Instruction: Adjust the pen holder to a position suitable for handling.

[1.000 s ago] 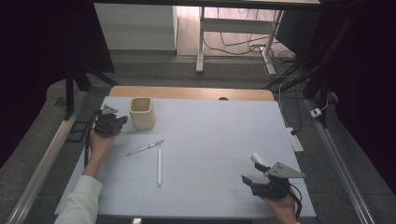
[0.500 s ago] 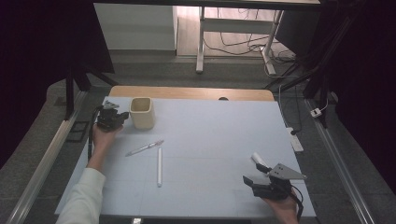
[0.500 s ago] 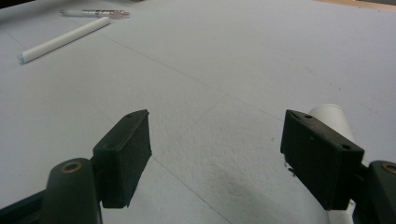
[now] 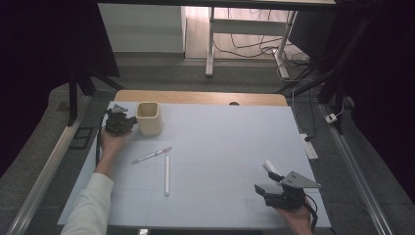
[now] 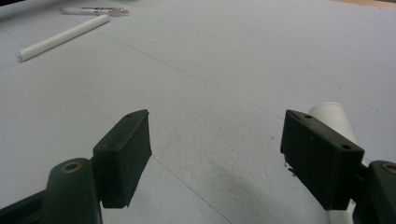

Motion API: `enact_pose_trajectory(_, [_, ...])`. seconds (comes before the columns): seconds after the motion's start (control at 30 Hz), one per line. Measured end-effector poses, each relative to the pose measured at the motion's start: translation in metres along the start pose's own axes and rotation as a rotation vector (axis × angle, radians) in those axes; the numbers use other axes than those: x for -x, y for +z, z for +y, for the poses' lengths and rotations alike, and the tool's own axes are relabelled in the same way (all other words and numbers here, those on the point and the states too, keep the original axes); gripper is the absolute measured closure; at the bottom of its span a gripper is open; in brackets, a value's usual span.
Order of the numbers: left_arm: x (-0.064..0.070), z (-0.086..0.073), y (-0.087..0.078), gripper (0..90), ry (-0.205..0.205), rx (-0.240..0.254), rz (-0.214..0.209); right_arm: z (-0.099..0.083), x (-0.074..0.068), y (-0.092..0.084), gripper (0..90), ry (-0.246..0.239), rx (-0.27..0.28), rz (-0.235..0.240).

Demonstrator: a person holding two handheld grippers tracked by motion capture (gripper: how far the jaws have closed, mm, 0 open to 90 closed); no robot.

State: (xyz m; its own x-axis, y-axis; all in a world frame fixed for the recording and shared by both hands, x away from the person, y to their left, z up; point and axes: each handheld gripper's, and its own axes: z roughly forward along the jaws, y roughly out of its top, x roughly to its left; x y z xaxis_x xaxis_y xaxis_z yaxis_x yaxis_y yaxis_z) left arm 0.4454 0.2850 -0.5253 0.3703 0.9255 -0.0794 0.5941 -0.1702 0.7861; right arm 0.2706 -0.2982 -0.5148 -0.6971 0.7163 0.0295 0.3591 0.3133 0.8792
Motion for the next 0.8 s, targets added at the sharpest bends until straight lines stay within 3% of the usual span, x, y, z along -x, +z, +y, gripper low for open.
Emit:
enact_pose_trajectory(0.6, [0.0002, -0.0007, 0.0010, 89.0, -0.018, -0.004, -0.003, 0.0009, 0.0015, -0.0012, 24.2, -0.006, 0.000, -0.019])
enact_pose_trajectory(0.8, [0.0009, -0.0003, 0.0009, 89.1, -0.021, -0.008, 0.001, 0.0023, 0.0042, -0.0058, 24.6, 0.002, 0.032, -0.048])
